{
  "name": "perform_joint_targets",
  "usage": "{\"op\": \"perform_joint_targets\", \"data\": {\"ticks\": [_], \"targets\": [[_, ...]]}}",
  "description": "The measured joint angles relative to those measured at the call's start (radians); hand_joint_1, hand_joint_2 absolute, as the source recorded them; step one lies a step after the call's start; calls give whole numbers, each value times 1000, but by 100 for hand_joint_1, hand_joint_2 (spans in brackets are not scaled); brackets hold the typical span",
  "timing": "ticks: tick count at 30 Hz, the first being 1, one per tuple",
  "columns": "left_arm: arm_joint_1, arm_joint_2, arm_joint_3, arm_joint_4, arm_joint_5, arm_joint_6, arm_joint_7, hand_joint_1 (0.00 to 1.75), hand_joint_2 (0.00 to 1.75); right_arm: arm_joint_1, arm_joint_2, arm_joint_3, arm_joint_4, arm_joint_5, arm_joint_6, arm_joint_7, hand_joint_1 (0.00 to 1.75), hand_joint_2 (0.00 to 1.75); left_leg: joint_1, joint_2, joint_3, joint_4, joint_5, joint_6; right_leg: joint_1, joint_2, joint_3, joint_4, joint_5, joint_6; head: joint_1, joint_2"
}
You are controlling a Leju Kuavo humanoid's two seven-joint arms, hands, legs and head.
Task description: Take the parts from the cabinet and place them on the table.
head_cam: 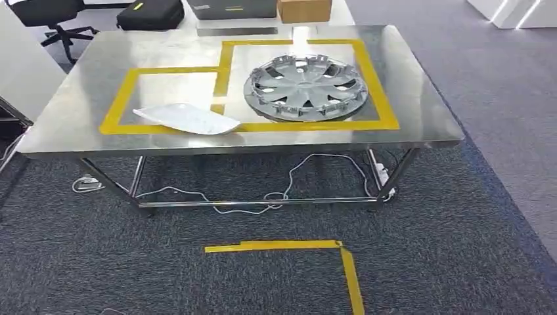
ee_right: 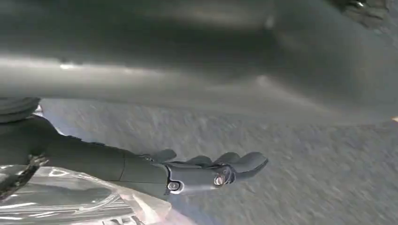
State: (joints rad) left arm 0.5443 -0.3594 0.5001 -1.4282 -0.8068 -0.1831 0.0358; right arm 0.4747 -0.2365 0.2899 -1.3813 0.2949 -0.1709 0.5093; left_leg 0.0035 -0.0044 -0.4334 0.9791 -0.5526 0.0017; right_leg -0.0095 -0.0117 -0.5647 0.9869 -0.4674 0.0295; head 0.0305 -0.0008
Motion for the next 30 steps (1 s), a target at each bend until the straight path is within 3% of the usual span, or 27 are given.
{"op": "perform_joint_targets", "data": {"ticks": [2, 3, 4, 5, 7, 8, 9, 10, 12, 13, 14, 15, 17, 18, 19, 20, 22, 23, 24, 25, 26, 27, 28, 29, 30], "targets": [[-9, 0, 9, 13, -8, 0, -11, 0, 0, -4, 2, 5, 31, 1, -4, -8, 0, 0, -5, 0, -12, -1, 3, 5, -3, 0, -9, -2, 17, 12, -1, 0], [-13, 0, 11, 19, -11, 0, -16, 0, 0, -6, 2, 13, 48, 1, -12, -21, 0, 0, -3, 2, -21, -7, 11, 16, -2, 1, -14, -2, 24, 19, 0, 0], [-20, 0, 12, 27, -16, 0, -22, 0, 0, -10, 2, 22, 72, -2, -28, -37, 0, 0, 3, 10, -31, -12, 24, 32, -5, 8, -22, 11, -8, 23, 0, 0], [-25, 0, 13, 33, -20, 1, -26, 0, 0, -15, 2, 36, 92, -7, -40, -50, 0, 0, 2, 9, -44, -12, 34, 46, -4, 10, -43, 51, -66, 24, 5, 0], [-32, 0, 14, 47, -24, 2, -32, 0, 0, -34, 2, 61, 130, -20, -60, -59, 0, 0, -4, 14, -70, -11, 54, 52, -5, 10, -79, 197, -176, 28, 6, 0], [-35, 0, 15, 53, -29, 2, -36, 0, 0, -41, 2, 74, 144, -29, -74, -63, 0, 0, -7, 17, -84, -10, 65, 53, -5, 10, -88, 260, -200, 30, 5, 0], [-39, 0, 17, 60, -31, 4, -39, 0, 0, -47, 0, 87, 157, -38, -86, -65, 0, 0, -9, 18, -98, -8, 77, 53, -5, 10, -85, 297, -192, 31, 6, 0], [-42, 0, 17, 66, -31, 7, -40, 0, 0, -52, -3, 100, 167, -48, -94, -64, 0, 0, -11, 19, -114, -5, 87, 52, -5, 10, -64, 295, -152, 31, 5, 0], [-46, 0, 17, 76, -31, 12, -43, 0, 0, -61, -13, 125, 177, -69, -113, -58, 0, 0, -12, 19, -146, 6, 104, 48, -5, 10, 23, 194, -71, 27, 5, 0], [-48, 0, 17, 80, -30, 15, -45, 0, 0, -67, -19, 139, 179, -84, -125, -53, 0, 0, -12, 19, -160, 13, 114, 44, -5, 10, 103, 85, -63, 22, 6, 0], [-49, -1, 18, 82, -29, 16, -45, 0, 0, -73, -25, 151, 181, -102, -135, -49, 0, 0, -17, 19, -165, 19, 120, 38, -1, 10, 170, -14, -99, 19, 6, 0], [-50, -1, 18, 84, -27, 16, -47, 0, 0, -76, -34, 165, 182, -115, -146, -45, 0, 0, -17, 20, -169, 22, 130, 33, -1, 11, 206, -77, -117, 13, 4, 0], [-54, 0, 18, 90, -27, 17, -48, 0, 0, -83, -45, 200, 190, -152, -168, -37, 0, 0, -11, 20, -175, 17, 153, 23, 6, 11, 182, -68, -110, 5, 7, 0], [-53, 0, 19, 93, -28, 17, -48, 0, 0, -86, -54, 220, 193, -164, -172, -34, 0, 0, -12, 19, -177, 17, 162, 16, 6, 10, 172, -69, -99, -6, 5, 0], [-54, 0, 21, 96, -28, 17, -48, 0, 0, -90, -56, 235, 195, -167, -175, -34, 0, 0, -8, 14, -184, 27, 134, 8, 0, 3, 161, -70, -86, -15, 6, 0], [-54, 0, 22, 99, -29, 16, -49, 0, 0, -92, -62, 245, 197, -174, -179, -33, 0, 0, -7, 13, -192, 54, 80, 2, 0, 2, 149, -68, -77, -25, 2, 0], [-57, 0, 28, 104, -31, 17, -50, 0, 0, -95, -68, 264, 201, -183, -187, -31, 0, 0, -3, 13, -213, 184, -50, -8, 0, -1, 120, -62, -56, -31, -2, 0], [-57, 1, 30, 108, -32, 17, -51, 0, 0, -95, -72, 275, 202, -188, -193, -29, 0, 0, -1, 13, -219, 258, -89, -12, 0, -2, 102, -56, -44, -30, -2, 0], [-58, 1, 32, 111, -32, 17, -52, 0, 0, -95, -75, 284, 204, -193, -198, -29, 0, 0, 1, 12, -217, 312, -92, -14, 0, -4, 81, -49, -33, -29, -2, 0], [-60, 1, 32, 114, -33, 18, -56, 0, 0, -95, -78, 292, 205, -200, -204, -27, 0, 0, 2, 12, -203, 326, -61, -15, 0, -6, 58, -40, -24, -27, -2, 0], [-61, 1, 32, 116, -34, 20, -60, 0, 0, -98, -82, 302, 206, -207, -213, -25, 0, 0, 4, 12, -172, 303, -14, -15, 0, -7, 44, -28, -15, -25, -1, 0], [-63, 1, 32, 118, -35, 24, -64, 0, 0, -101, -85, 313, 207, -213, -219, -23, 0, 0, 5, 12, -126, 247, 23, -13, 0, -7, 23, -16, -7, -22, -2, 0], [-65, 2, 32, 120, -35, 28, -68, 0, 0, -102, -89, 320, 208, -217, -225, -21, 0, 0, 6, 11, -68, 166, 39, -11, -1, -6, 5, -5, 1, -19, -2, 0], [-68, 2, 32, 122, -37, 30, -71, 0, 0, -104, -92, 325, 209, -224, -230, -20, 0, 0, 6, 6, -5, 70, 9, -8, 1, -6, -10, 3, 8, -13, -3, 0], [-70, 2, 33, 124, -41, 32, -74, 0, 0, -108, -96, 335, 209, -230, -236, -20, 0, 0, 2, 4, 27, 1, -14, 0, 4, -5, -19, 11, 17, -6, 0, 0]]}}
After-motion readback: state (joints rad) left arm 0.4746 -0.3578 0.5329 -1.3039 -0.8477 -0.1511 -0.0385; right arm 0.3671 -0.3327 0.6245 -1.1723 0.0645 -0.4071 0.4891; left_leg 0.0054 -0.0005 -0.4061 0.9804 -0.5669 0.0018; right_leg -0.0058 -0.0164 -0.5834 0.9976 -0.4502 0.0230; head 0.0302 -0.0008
